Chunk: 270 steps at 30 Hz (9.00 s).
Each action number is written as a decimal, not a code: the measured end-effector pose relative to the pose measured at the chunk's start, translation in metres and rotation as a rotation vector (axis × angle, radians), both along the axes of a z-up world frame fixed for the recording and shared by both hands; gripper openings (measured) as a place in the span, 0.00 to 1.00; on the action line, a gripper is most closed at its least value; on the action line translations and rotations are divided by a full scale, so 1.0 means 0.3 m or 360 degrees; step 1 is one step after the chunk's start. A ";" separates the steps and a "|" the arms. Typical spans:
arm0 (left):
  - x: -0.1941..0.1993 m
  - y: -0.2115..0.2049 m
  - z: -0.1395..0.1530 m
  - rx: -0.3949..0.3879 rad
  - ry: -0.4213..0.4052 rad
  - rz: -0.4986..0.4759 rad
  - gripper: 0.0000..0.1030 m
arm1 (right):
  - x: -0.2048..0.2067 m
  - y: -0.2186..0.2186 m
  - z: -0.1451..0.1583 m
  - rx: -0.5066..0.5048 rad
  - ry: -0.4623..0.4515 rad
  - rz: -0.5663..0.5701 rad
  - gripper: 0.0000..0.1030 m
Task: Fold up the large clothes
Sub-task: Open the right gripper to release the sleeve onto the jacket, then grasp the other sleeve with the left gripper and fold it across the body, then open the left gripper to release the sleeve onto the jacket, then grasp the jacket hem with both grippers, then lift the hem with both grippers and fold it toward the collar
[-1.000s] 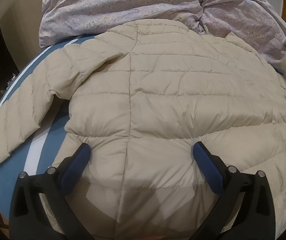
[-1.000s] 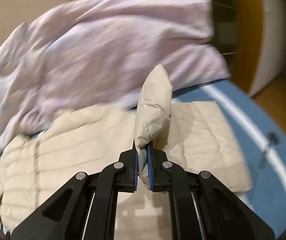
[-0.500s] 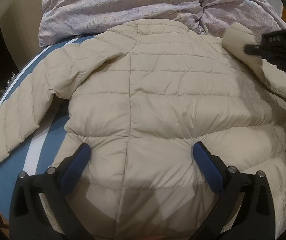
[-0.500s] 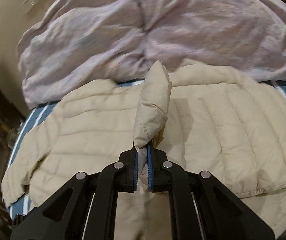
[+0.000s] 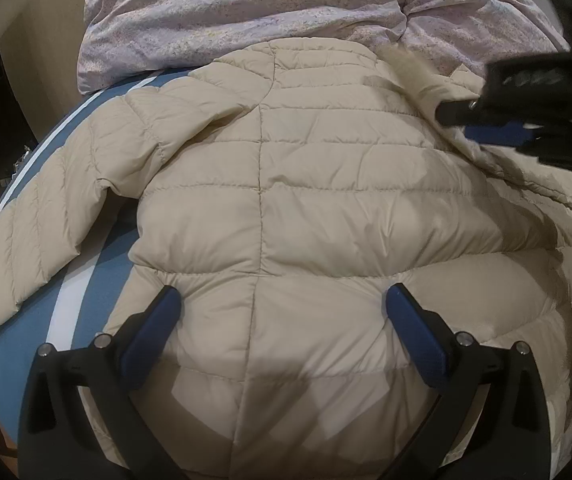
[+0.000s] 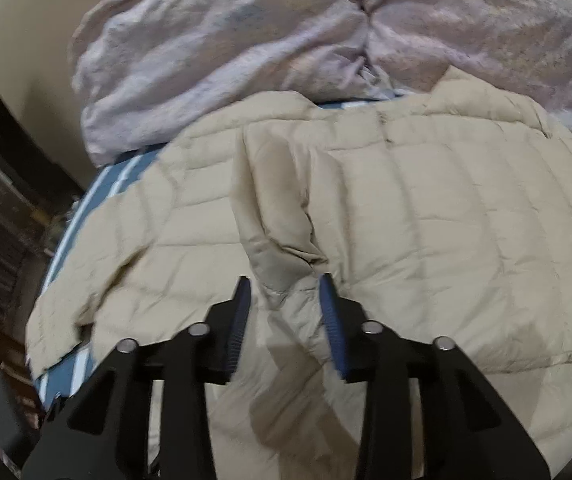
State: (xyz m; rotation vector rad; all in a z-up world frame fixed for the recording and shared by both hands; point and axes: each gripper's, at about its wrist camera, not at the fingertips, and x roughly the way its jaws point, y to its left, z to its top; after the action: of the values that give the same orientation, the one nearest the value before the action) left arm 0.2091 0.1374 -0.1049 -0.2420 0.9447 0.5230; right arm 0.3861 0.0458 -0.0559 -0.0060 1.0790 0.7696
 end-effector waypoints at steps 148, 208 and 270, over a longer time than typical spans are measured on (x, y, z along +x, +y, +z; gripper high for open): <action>0.252 -0.066 0.385 -0.0328 -0.0227 -0.0306 0.48 | 0.025 -0.372 0.077 -0.0017 -0.0255 -0.0652 0.56; -0.655 0.076 0.171 -0.0380 -0.0266 -0.0048 0.48 | -0.535 -1.190 -0.027 -0.0068 -0.0186 -0.0671 0.67; -0.392 0.100 0.606 -0.0148 -0.0723 -0.0033 0.03 | -0.250 -0.966 0.306 0.0277 -0.0556 -0.0636 0.08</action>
State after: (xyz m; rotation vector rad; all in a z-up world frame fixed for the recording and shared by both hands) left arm 0.0916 0.1673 0.0770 -0.4153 0.5284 0.3823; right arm 0.3110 -0.2440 0.0360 0.2108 0.6494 0.4745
